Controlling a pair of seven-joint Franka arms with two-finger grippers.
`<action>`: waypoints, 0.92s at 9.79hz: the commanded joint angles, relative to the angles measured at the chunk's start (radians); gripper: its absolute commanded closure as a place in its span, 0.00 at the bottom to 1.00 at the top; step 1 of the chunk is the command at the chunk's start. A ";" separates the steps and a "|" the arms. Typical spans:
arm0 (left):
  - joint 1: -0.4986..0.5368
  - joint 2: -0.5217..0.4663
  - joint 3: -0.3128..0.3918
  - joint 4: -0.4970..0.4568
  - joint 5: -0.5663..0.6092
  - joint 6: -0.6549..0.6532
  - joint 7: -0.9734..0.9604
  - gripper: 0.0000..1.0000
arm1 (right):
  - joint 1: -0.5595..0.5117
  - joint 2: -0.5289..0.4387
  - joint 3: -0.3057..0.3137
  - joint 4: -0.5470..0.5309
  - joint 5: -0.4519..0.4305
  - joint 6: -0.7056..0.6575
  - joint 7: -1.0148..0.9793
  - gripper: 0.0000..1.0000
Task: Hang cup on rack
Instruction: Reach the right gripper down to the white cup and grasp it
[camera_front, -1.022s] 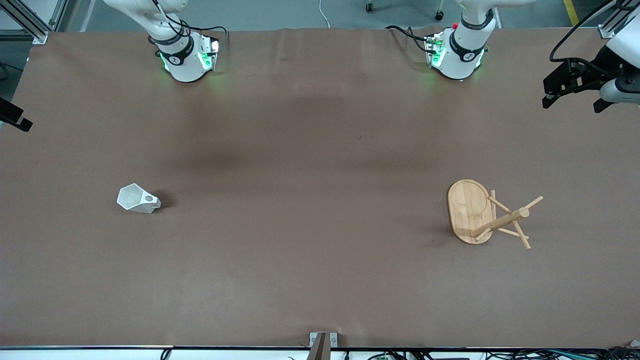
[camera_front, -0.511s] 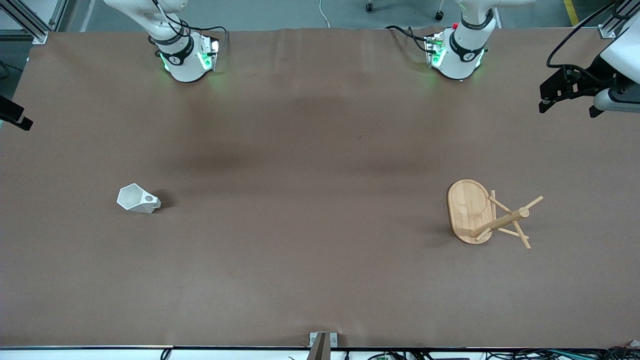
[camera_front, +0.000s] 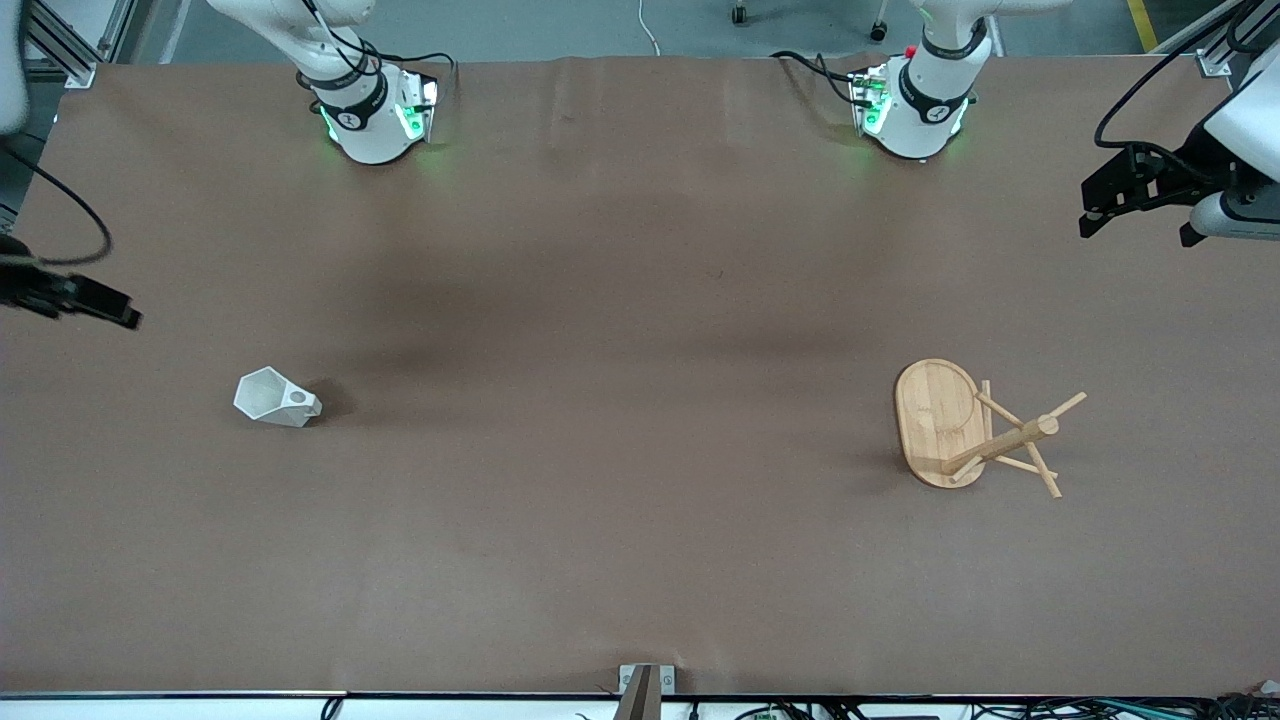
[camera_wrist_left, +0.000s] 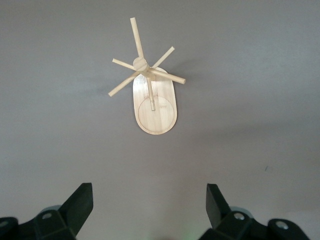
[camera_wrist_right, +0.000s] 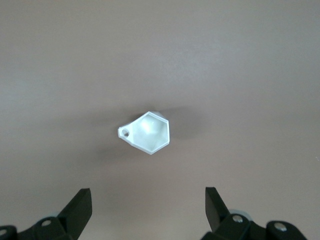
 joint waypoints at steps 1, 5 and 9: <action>-0.005 0.031 0.000 0.003 -0.008 -0.013 -0.001 0.00 | -0.037 0.044 0.006 -0.163 -0.008 0.216 -0.058 0.00; -0.005 0.057 0.000 0.004 -0.022 -0.007 -0.004 0.00 | -0.044 0.158 0.006 -0.368 -0.008 0.615 -0.120 0.00; -0.012 0.062 -0.002 0.002 -0.024 -0.007 -0.005 0.00 | -0.041 0.229 0.009 -0.397 -0.006 0.723 -0.120 0.35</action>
